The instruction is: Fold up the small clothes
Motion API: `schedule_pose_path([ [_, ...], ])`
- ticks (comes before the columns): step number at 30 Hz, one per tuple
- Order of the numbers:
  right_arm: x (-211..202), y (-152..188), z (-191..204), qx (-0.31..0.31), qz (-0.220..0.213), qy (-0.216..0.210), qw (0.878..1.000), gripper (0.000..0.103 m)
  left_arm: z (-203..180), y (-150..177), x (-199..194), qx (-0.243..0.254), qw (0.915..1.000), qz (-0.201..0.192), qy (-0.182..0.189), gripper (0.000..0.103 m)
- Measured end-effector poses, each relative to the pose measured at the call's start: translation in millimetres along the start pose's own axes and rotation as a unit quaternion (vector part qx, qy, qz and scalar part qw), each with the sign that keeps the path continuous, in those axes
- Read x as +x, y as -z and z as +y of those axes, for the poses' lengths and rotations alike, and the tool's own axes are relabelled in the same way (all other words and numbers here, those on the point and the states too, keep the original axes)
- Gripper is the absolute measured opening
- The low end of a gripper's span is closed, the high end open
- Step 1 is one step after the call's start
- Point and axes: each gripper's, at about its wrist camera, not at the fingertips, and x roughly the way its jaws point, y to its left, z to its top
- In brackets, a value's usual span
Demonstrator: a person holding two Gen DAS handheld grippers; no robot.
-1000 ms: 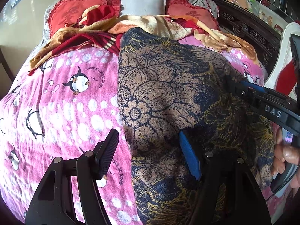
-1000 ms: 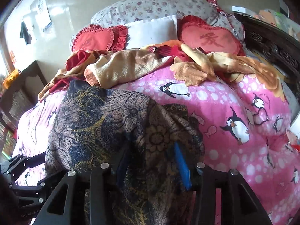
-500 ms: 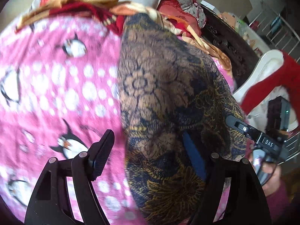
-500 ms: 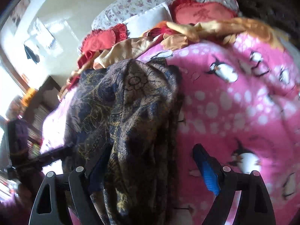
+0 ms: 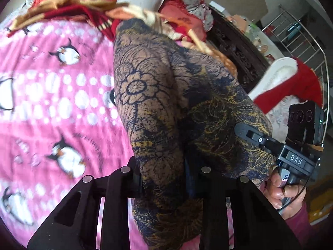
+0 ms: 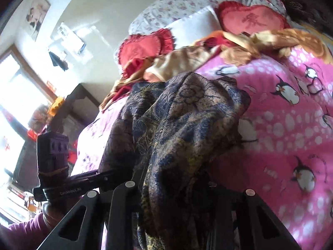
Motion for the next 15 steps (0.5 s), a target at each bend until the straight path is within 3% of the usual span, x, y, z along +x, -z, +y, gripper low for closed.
schedule_pose_path([
  [6,-12.7,37.6,51.0,-0.014,0.029,-0.036,0.999,0.029,10.5,41.0,-68.2,0.002,0.9995,0.011,-0.031,0.028],
  [9,0.6,67.7,63.5,-0.014,0.054,-0.039,0.998,0.03,22.7,75.2,-77.9,-0.002,0.9976,0.03,-0.063,0.028],
  [11,22.5,87.4,59.2,0.006,0.093,-0.021,0.995,0.04,33.3,94.2,-72.1,-0.007,0.9942,0.049,-0.095,0.028],
  [13,32.4,100.9,53.9,0.015,0.119,0.027,0.992,0.044,43.2,108.8,-69.1,-0.025,0.9914,0.053,-0.117,0.04],
  [15,19.9,102.9,55.1,0.019,0.099,0.035,0.994,0.046,42.6,114.0,-78.5,-0.026,0.9911,0.032,-0.127,0.05],
])
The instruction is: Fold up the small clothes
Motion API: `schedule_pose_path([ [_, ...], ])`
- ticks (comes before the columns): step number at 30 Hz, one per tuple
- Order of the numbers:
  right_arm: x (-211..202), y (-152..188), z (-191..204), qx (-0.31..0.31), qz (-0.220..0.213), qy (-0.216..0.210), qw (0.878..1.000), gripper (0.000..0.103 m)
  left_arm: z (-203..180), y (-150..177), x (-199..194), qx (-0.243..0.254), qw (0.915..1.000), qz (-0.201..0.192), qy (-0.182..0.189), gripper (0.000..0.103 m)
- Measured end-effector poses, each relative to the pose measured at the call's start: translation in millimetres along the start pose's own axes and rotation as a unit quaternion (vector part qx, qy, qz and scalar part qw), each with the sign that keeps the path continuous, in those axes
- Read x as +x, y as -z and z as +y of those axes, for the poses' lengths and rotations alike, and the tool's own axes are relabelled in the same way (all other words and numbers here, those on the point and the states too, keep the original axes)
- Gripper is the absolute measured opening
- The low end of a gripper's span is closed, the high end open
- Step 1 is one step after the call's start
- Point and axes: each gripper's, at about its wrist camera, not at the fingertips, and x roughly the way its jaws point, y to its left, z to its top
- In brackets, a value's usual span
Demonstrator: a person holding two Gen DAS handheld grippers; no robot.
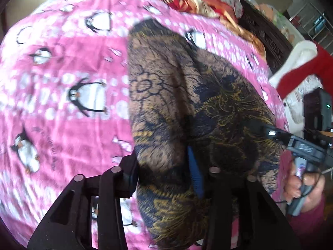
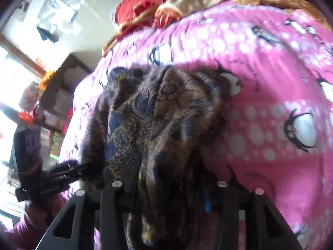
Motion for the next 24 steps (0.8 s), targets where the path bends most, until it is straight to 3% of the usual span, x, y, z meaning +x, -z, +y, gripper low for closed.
schedule_pose_path([
  [1,-12.3,0.8,4.0,-0.005,-0.017,0.014,1.0,0.046,-1.0,1.1,-4.6,0.003,1.0,-0.006,-0.008,0.059],
  [3,-31.4,0.2,15.7,-0.03,-0.042,0.04,0.998,0.046,-2.5,3.6,-16.6,0.006,0.9995,-0.026,-0.016,0.065],
  [7,-59.2,8.0,56.7,-0.122,-0.075,0.045,0.989,0.046,-5.1,8.1,-30.2,0.011,0.998,-0.05,-0.038,0.067],
  [10,-52.3,15.9,72.1,-0.159,-0.068,0.038,0.984,0.046,-12.0,10.4,-35.1,0.02,0.9954,-0.068,-0.065,0.067],
  [12,-33.9,20.4,74.3,-0.164,-0.048,0.046,0.984,0.046,-18.2,10.3,-36.6,0.029,0.9941,-0.07,-0.077,0.067],
  [16,-0.9,34.4,60.0,-0.16,-0.009,0.106,0.981,0.047,-28.2,13.3,-42.2,0.049,0.9889,-0.089,-0.108,0.067],
  [24,-33.0,37.8,80.0,-0.164,-0.06,0.129,0.976,0.049,-36.6,16.9,-55.1,0.045,0.9841,-0.11,-0.131,0.067],
])
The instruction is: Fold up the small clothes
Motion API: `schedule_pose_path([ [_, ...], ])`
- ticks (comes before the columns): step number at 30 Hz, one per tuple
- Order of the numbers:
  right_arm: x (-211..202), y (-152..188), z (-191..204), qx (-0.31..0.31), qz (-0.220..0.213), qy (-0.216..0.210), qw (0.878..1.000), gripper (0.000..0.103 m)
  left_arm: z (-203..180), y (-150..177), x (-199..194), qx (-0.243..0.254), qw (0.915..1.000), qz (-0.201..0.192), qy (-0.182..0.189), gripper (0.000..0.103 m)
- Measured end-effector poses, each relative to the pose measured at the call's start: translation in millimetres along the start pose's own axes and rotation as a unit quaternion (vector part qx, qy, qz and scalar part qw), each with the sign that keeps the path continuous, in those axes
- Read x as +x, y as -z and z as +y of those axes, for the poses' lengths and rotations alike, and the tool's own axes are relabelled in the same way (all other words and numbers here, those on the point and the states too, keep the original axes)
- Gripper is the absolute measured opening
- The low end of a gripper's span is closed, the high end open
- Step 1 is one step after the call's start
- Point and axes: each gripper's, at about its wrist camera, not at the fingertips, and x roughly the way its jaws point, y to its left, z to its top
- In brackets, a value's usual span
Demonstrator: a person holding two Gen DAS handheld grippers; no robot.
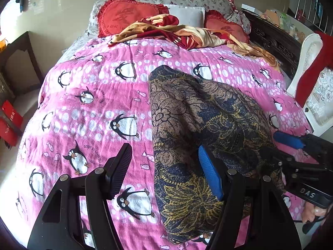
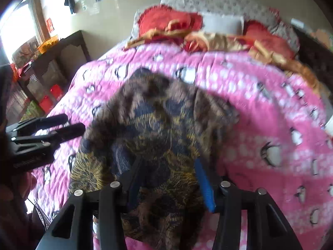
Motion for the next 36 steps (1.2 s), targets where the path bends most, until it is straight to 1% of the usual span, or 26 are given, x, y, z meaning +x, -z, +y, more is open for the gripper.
schedule_pose_path([
  [2,-12.2,-3.1,3.1,0.001,-0.015,0.017,1.0,0.05,-1.4,-0.7,-5.3,-0.001,1.0,-0.007,-0.004,0.067],
  [3,-16.8,-4.7,3.9,0.002,-0.021,0.024,0.999,0.053,-1.7,-1.1,-8.0,-0.001,0.9999,-0.011,-0.006,0.067],
  [4,-21.8,-6.3,4.7,0.006,-0.027,0.031,0.999,0.06,-2.3,-1.4,-10.1,-0.001,0.9999,-0.011,-0.007,0.067],
  [6,-27.5,-8.8,5.7,0.014,-0.038,0.038,0.998,0.072,-4.1,-1.5,-13.6,0.001,0.9999,-0.014,-0.008,0.067],
  [9,-32.3,-11.2,8.5,0.019,-0.046,0.045,0.998,0.072,-5.0,-0.7,-20.1,0.001,0.9996,-0.026,-0.014,0.067],
  [15,-31.4,-11.3,14.8,0.027,-0.041,0.052,0.997,0.074,-7.1,0.1,-25.9,-0.003,0.9993,-0.033,-0.016,0.067],
  [18,-30.5,-10.4,15.4,0.032,-0.04,0.057,0.997,0.077,-7.9,1.2,-26.0,-0.002,0.9994,-0.032,-0.016,0.067],
  [24,-29.3,-9.5,14.7,0.039,-0.039,0.057,0.997,0.077,-10.2,3.2,-25.0,-0.002,0.9994,-0.028,-0.02,0.067],
  [36,-20.7,-7.9,11.3,0.048,-0.024,0.05,0.997,0.077,-7.3,4.9,-17.7,-0.005,0.9995,-0.021,-0.022,0.067],
])
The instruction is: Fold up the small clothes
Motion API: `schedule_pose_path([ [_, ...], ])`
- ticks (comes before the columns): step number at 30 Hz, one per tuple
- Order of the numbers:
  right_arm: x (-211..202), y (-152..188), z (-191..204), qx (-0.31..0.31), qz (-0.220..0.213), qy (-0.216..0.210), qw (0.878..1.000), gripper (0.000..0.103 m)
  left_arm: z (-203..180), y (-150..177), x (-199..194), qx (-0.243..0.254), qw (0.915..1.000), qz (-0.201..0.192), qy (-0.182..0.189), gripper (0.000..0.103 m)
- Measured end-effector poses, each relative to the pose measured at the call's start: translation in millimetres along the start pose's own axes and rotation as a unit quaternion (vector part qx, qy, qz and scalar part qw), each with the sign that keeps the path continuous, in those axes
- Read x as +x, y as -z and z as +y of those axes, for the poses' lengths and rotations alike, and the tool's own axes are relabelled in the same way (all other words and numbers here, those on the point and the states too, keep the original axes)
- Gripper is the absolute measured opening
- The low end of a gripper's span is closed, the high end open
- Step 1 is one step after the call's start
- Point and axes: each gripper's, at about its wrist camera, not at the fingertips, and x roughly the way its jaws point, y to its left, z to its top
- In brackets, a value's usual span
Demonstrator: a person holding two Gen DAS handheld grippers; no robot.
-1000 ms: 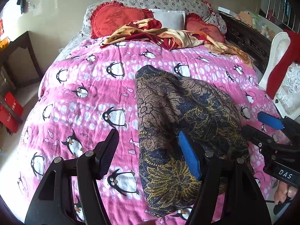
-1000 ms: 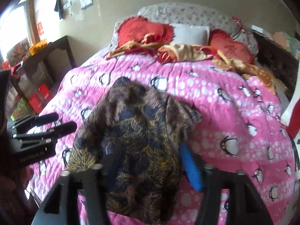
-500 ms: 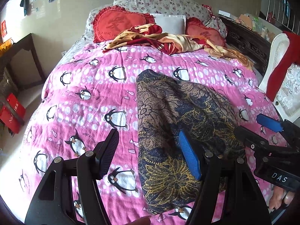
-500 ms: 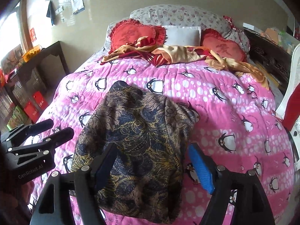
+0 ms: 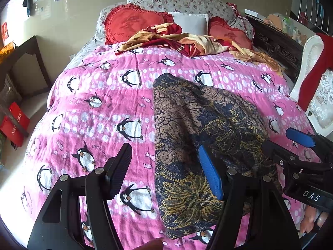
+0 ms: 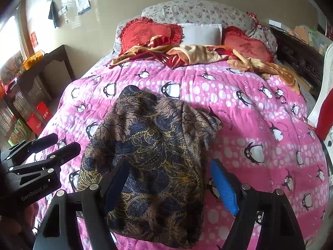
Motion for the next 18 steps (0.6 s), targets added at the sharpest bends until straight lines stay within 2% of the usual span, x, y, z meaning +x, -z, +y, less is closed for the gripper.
schedule_pose_path([
  [18,15.2,-2.4,-0.4,-0.001,0.019,-0.003,1.0,0.077,3.4,-1.4,13.2,-0.001,0.9999,0.01,-0.003,0.067],
])
